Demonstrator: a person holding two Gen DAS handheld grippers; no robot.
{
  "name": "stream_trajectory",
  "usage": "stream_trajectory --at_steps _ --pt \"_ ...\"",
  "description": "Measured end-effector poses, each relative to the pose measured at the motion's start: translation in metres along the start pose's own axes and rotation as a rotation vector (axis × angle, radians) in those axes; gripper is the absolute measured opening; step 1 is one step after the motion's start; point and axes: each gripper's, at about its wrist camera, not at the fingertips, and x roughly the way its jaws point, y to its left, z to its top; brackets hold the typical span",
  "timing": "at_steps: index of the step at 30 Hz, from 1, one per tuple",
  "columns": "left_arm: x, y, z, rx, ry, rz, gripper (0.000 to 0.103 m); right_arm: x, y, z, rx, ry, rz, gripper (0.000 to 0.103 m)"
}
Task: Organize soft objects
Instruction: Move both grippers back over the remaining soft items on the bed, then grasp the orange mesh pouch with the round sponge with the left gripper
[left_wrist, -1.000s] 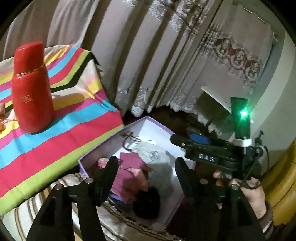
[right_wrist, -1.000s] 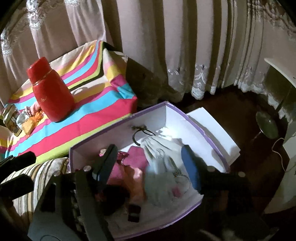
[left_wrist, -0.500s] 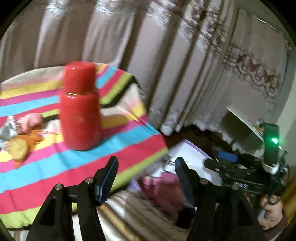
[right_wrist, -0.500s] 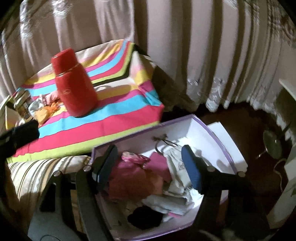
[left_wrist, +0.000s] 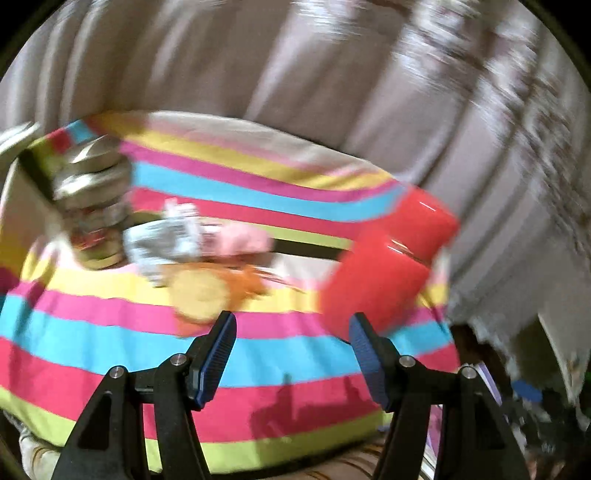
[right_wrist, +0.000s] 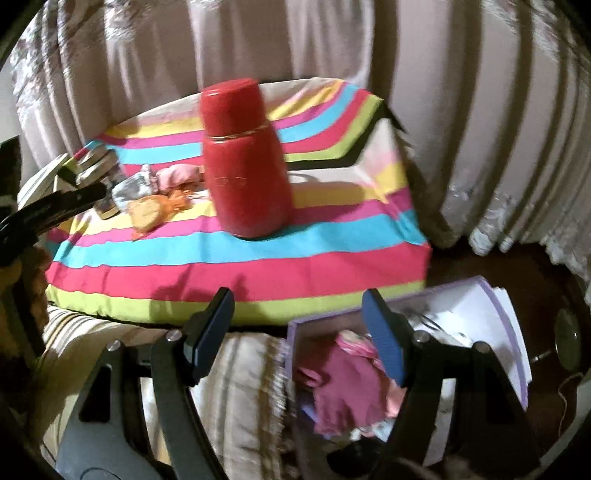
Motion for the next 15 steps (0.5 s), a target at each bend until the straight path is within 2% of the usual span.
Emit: stream_trajectory --at_steps 7,11,15 --pt "0.02 0.071 0.022 -0.155 -0.005 0.085 0.064 0.027 0.056 0.024 -0.105 0.008 0.091 0.074" --pt "0.039 0.09 0.029 -0.195 0.015 0.099 0.064 0.045 0.086 0.038 -0.157 0.015 0.14 0.075" --pt "0.068 0.11 0.032 -0.244 0.068 0.103 0.064 0.057 0.111 0.051 -0.209 0.01 0.171 0.075"
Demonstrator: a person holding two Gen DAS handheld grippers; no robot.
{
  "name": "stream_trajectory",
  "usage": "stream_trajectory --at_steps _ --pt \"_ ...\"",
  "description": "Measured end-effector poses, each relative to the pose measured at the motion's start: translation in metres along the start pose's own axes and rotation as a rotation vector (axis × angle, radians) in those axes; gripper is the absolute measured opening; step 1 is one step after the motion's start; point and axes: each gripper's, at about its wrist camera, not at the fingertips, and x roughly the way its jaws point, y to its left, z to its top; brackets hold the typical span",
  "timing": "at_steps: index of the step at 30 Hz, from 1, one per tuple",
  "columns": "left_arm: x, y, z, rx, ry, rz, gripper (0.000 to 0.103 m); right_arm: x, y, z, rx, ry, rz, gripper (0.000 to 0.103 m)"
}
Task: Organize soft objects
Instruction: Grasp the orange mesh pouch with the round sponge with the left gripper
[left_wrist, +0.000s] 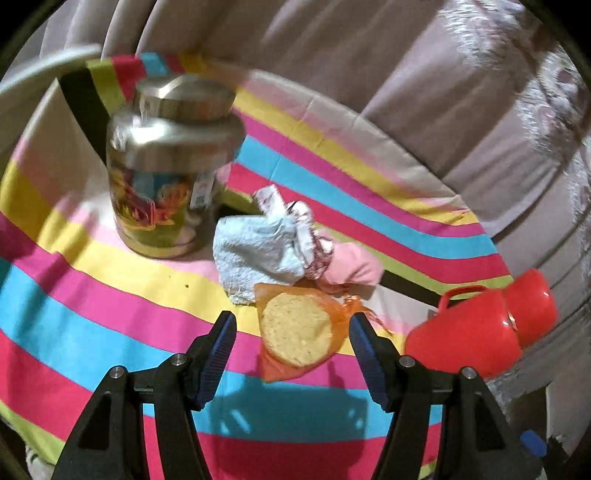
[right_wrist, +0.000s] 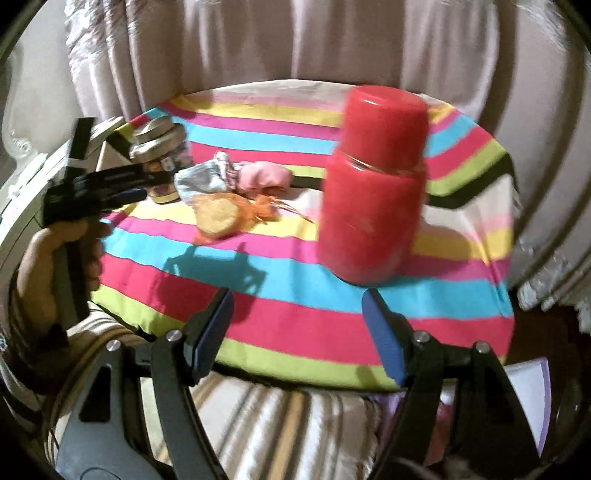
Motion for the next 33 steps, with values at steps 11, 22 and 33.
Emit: stream_trajectory --at_steps 11,22,33 --pt "0.071 0.018 -0.003 -0.029 0.105 -0.035 0.064 0.043 0.038 0.044 -0.109 -0.009 0.044 0.075" --pt "0.099 0.009 -0.011 0.059 0.133 -0.062 0.062 0.079 0.051 0.086 -0.084 -0.026 0.084 0.075" --pt "0.099 0.001 -0.015 0.094 0.144 -0.103 0.032 0.132 0.059 0.116 -0.072 0.022 0.071 0.075"
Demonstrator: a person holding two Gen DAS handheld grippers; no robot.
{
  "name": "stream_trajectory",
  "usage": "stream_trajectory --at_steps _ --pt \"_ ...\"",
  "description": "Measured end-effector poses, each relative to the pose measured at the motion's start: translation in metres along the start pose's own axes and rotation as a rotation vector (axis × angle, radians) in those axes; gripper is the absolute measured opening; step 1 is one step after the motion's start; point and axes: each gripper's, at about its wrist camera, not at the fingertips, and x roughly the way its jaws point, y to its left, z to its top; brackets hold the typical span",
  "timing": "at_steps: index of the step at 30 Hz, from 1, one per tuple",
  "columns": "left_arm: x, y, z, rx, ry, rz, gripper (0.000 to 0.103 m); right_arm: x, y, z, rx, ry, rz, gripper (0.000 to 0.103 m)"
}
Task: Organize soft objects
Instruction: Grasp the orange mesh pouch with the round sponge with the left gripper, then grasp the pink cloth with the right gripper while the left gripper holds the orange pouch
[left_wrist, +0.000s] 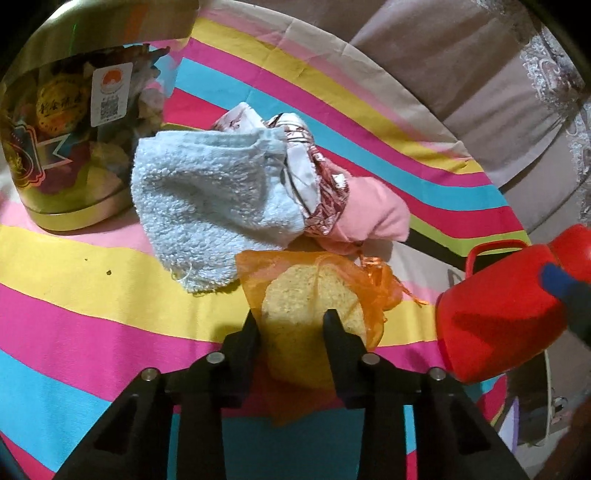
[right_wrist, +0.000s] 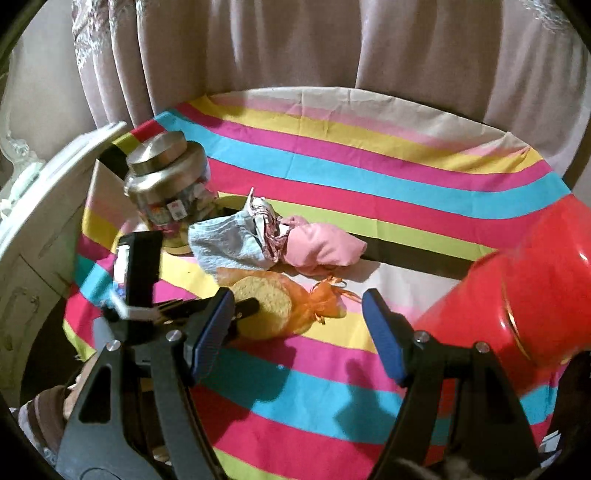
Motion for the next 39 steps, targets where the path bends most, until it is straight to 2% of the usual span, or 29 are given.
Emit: stream_trajectory --at_steps 7,13,16,18,20,23,27,30,31,32,34,36,39 --pt "-0.008 0.003 -0.002 -0.043 -0.004 -0.103 0.023 0.051 0.01 0.014 -0.052 0.048 -0.01 0.075" --pt "-0.022 0.009 -0.011 -0.081 -0.016 -0.16 0.019 0.092 0.014 0.034 -0.071 0.08 -0.007 0.075" --pt "-0.029 0.016 -0.016 -0.102 -0.027 -0.168 0.019 0.111 0.02 0.044 -0.111 0.103 0.0 0.075" --pt "-0.035 0.023 -0.019 -0.123 -0.034 -0.175 0.018 0.127 0.027 0.05 -0.134 0.139 0.049 0.077" --pt "-0.038 0.029 -0.021 -0.141 -0.04 -0.176 0.018 0.138 0.028 0.054 -0.122 0.16 0.094 0.077" --pt "-0.039 0.035 -0.022 -0.161 -0.043 -0.174 0.018 0.155 0.026 0.061 -0.086 0.173 0.099 0.079" --pt "-0.04 0.035 -0.024 -0.158 -0.047 -0.174 0.018 0.17 0.026 0.068 -0.031 0.182 0.176 0.09" --pt "-0.04 0.034 -0.025 -0.16 -0.046 -0.172 0.019 0.191 0.037 0.064 -0.082 0.241 0.136 0.093" --pt "-0.041 0.036 -0.026 -0.163 -0.045 -0.173 0.019 0.196 0.04 0.061 -0.099 0.249 0.129 0.091" --pt "-0.042 0.037 -0.027 -0.165 -0.045 -0.174 0.019 0.2 0.043 0.057 -0.129 0.251 0.109 0.084" --pt "-0.042 0.037 -0.028 -0.164 -0.045 -0.173 0.019 0.2 0.043 0.054 -0.148 0.247 0.049 0.04" --pt "-0.044 0.038 -0.029 -0.163 -0.046 -0.172 0.019 0.191 0.03 0.052 -0.093 0.239 0.083 0.019" --pt "-0.045 0.036 -0.031 -0.159 -0.045 -0.169 0.018 0.169 0.015 0.041 -0.048 0.215 0.125 0.012"
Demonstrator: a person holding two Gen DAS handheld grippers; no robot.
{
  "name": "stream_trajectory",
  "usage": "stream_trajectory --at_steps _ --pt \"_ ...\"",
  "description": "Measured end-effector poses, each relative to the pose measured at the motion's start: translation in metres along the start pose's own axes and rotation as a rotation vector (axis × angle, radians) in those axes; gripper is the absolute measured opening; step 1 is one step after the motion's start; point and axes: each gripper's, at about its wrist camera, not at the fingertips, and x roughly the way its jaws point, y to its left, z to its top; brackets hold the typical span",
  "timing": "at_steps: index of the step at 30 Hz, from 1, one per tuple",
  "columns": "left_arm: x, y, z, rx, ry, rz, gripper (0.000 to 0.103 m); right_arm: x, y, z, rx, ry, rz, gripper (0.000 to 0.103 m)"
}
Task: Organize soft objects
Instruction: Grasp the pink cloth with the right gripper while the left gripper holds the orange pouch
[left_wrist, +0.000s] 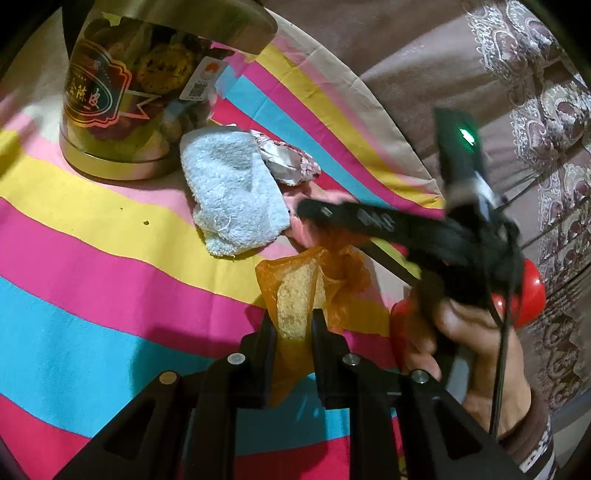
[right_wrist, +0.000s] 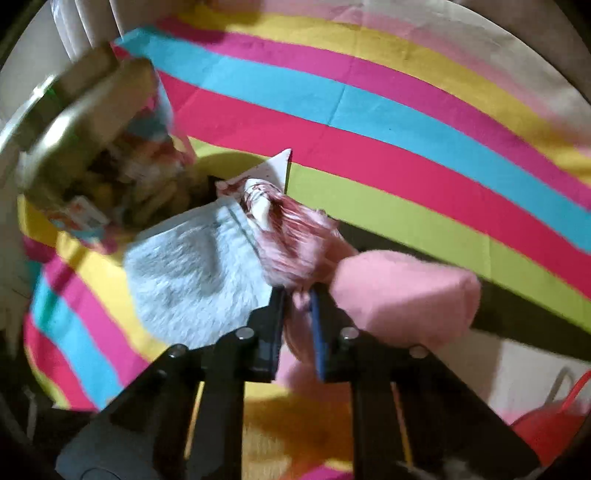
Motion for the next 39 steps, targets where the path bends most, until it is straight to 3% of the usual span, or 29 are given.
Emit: stream_trajectory --at_steps 3,8,21,27,29,30,31,32,34,36,39 --pt "0.0 -0.001 0.0 -0.011 0.004 0.007 0.018 -0.011 -0.006 -0.022 0.024 -0.003 0.012 0.006" --pt "-0.008 -0.001 -0.004 -0.014 -0.008 0.025 0.018 -0.028 -0.012 -0.055 0.078 -0.03 0.02 0.005" --pt "-0.023 -0.008 -0.008 -0.014 -0.053 0.026 0.018 -0.11 0.002 -0.103 0.089 -0.166 -0.05 0.005" --pt "-0.039 -0.011 -0.016 -0.012 -0.071 0.052 0.018 -0.09 0.004 -0.105 0.07 -0.116 -0.097 0.006" --pt "-0.047 -0.01 -0.019 -0.008 -0.082 0.071 0.018 -0.085 0.005 -0.102 0.046 -0.098 -0.121 0.016" --pt "-0.051 -0.009 -0.02 -0.01 -0.087 0.075 0.018 -0.078 0.007 -0.095 0.026 -0.09 -0.145 0.043" --pt "-0.054 -0.008 -0.02 -0.011 -0.091 0.08 0.018 -0.074 0.008 -0.091 0.018 -0.092 -0.165 0.08" --pt "-0.058 -0.008 -0.021 -0.009 -0.097 0.088 0.018 -0.071 0.008 -0.087 0.012 -0.109 -0.185 0.091" --pt "-0.062 -0.006 -0.023 -0.01 -0.101 0.091 0.018 -0.064 0.014 -0.073 -0.023 -0.144 -0.238 0.094" --pt "-0.062 -0.005 -0.023 -0.011 -0.101 0.095 0.018 -0.055 0.02 -0.062 -0.06 -0.147 -0.239 0.095" --pt "-0.061 -0.003 -0.023 -0.013 -0.097 0.095 0.018 -0.024 0.021 -0.048 -0.102 -0.092 -0.278 0.096"
